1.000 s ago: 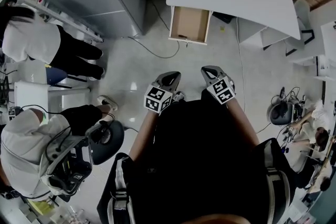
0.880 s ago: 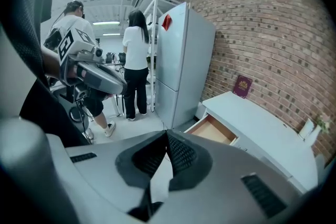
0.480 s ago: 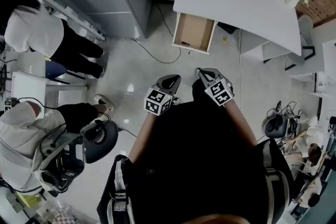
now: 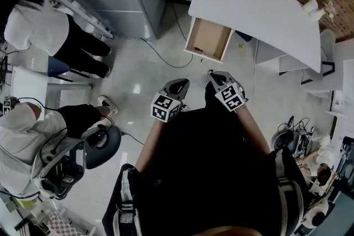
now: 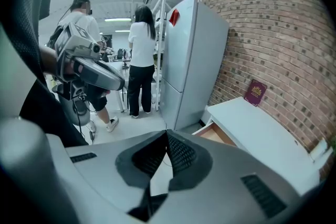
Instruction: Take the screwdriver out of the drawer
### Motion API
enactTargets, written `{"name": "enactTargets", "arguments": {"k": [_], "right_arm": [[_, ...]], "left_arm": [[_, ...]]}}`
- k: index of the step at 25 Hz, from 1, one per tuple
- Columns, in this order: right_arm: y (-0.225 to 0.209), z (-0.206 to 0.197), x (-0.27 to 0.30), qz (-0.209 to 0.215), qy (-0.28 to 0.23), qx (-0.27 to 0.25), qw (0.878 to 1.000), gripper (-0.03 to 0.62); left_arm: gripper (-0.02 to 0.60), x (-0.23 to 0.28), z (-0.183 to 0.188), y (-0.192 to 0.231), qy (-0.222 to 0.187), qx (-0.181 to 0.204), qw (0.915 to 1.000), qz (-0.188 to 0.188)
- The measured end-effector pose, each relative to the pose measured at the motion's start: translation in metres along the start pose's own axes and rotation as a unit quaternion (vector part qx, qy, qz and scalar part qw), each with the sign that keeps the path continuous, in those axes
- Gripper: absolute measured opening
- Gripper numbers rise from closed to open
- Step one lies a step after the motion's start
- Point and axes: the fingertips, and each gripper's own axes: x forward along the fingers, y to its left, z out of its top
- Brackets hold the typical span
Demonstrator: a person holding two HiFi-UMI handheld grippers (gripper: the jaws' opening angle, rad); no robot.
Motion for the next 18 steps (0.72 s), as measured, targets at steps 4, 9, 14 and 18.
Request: {"name": "enactTargets", "arguments": {"k": [4, 9, 14, 18], "right_arm": [[-0.011, -0.006, 0.010, 0.004, 0.005, -0.002, 1.000, 0.055], [-0.020, -0.012, 0.022, 0.021, 0.008, -0.008, 1.000, 0.055], [-0.030, -0.004, 0.031, 0.046, 0.004, -0.023, 0.999, 0.057], [-0.043, -0.003, 0.035, 0.057, 0.008, -0.027, 0.998, 0.056]], "left_arm": [[0.018, 0.010, 0.006, 0.008, 0.001, 0.000, 1.0000, 0.003], [0.018, 0.019, 0.012, 0.016, -0.002, -0.005, 0.9999, 0.013], [0.018, 0.030, 0.017, 0.027, -0.009, -0.018, 0.9994, 0.030], [0.018, 0.042, 0.020, 0.030, -0.012, -0.024, 0.9988, 0.040]]}}
